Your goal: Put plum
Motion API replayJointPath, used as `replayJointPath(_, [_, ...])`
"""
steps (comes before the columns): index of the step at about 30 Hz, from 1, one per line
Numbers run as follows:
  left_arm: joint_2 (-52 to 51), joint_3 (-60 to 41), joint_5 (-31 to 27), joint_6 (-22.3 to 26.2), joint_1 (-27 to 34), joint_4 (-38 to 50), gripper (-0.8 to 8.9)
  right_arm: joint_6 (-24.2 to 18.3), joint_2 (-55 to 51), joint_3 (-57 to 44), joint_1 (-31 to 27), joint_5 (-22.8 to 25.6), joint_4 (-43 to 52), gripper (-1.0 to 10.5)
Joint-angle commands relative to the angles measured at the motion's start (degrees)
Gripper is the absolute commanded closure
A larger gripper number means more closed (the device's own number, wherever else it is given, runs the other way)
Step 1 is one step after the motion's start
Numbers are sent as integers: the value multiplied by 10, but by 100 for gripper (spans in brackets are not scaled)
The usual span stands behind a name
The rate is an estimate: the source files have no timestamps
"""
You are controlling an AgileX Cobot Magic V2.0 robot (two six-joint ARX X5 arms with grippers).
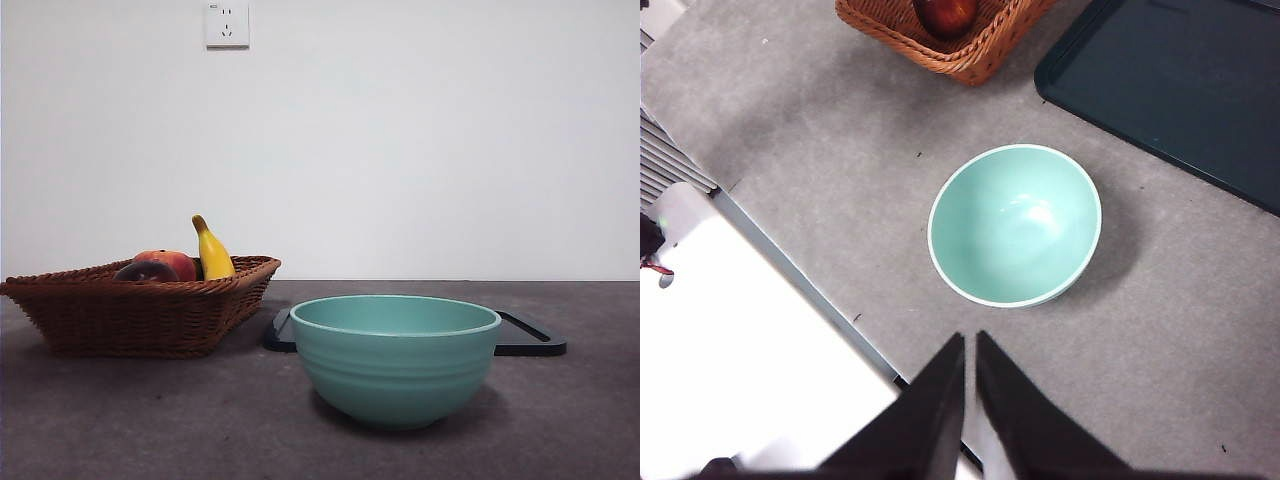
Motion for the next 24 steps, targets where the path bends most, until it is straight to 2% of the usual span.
replayJointPath(1, [3, 7, 5, 5, -2, 5, 805, -7, 3, 10, 5, 0, 6, 938])
replayJointPath(4, [3, 7, 3, 10, -2, 13, 805, -7, 3, 10, 5, 0, 6, 938])
replayJointPath(7, [-12, 7, -14, 68, 7, 47, 805, -7, 3, 10, 5, 0, 6, 938])
replayJointPath(11, [-46, -6, -58, 78, 47, 172, 806, -7, 3, 10, 5, 0, 6, 938])
replayJointPath(15, [-101, -71, -93, 78, 94, 332, 805, -7, 3, 10, 5, 0, 6, 938])
replayJointPath(19, [-180, -173, -177, 78, 131, 457, 805, -7, 3, 10, 5, 0, 6, 938])
replayJointPath(24, [-270, -278, -269, 64, 156, 504, 806, -7, 3, 10, 5, 0, 6, 938])
